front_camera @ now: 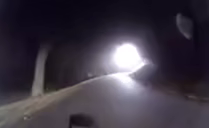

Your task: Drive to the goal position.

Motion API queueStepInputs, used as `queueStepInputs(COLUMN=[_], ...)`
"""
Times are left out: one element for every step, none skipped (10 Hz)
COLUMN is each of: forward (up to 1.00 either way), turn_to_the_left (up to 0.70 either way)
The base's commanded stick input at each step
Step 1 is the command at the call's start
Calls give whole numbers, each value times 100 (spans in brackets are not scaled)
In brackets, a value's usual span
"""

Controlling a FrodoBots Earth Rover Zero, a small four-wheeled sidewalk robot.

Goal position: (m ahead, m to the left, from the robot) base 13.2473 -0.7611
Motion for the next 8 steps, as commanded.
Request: queueStepInputs(forward=[100, 100, 100, 100, 100, 100, 100, 100], turn_to_the_left=[9, 9, 9, 9, 9, 9, 7, 4])
